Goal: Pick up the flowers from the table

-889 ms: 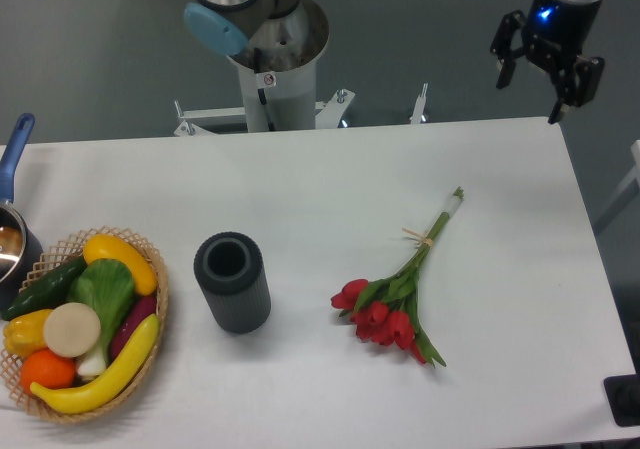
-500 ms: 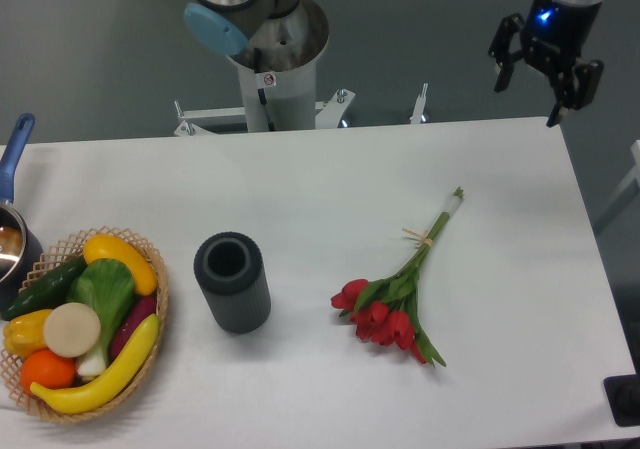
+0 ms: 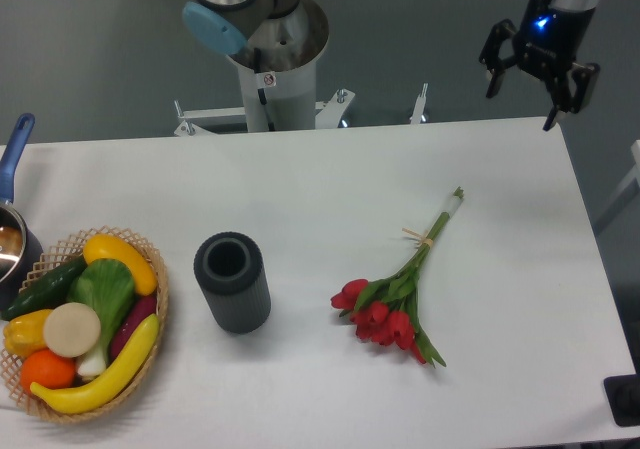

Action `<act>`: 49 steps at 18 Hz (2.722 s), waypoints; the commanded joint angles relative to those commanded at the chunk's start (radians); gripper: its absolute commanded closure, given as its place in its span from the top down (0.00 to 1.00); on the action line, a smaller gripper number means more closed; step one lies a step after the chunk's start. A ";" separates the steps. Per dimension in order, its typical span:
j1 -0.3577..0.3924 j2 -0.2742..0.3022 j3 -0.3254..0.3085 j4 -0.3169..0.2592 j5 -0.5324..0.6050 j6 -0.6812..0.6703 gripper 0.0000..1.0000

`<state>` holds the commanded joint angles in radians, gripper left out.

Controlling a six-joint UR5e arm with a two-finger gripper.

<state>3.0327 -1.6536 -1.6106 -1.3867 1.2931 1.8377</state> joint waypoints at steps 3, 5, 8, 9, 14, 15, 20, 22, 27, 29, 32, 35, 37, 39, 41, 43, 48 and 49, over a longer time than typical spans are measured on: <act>-0.002 -0.002 -0.008 0.002 -0.002 0.000 1.00; -0.003 -0.005 -0.011 0.000 -0.011 -0.002 1.00; -0.002 -0.002 -0.035 0.023 -0.057 -0.026 1.00; -0.002 0.002 -0.049 0.056 -0.066 -0.052 1.00; -0.035 -0.003 -0.066 0.107 -0.055 -0.198 1.00; -0.050 -0.006 -0.072 0.106 -0.055 -0.199 1.00; -0.107 -0.047 -0.077 0.106 -0.054 -0.254 1.00; -0.144 -0.070 -0.074 0.109 -0.057 -0.331 1.00; -0.192 -0.109 -0.077 0.193 -0.040 -0.459 1.00; -0.210 -0.115 -0.109 0.262 0.000 -0.462 1.00; -0.233 -0.162 -0.127 0.311 0.058 -0.462 1.00; -0.252 -0.209 -0.130 0.328 0.077 -0.463 1.00; -0.275 -0.224 -0.129 0.327 0.075 -0.465 1.00; -0.279 -0.248 -0.129 0.327 0.074 -0.463 1.00; -0.285 -0.287 -0.129 0.357 0.069 -0.465 1.00; -0.298 -0.305 -0.135 0.370 0.068 -0.469 1.00; -0.318 -0.359 -0.135 0.429 0.060 -0.531 1.00; -0.327 -0.371 -0.135 0.442 0.057 -0.552 1.00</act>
<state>2.7060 -2.0247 -1.7457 -0.9451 1.3499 1.2857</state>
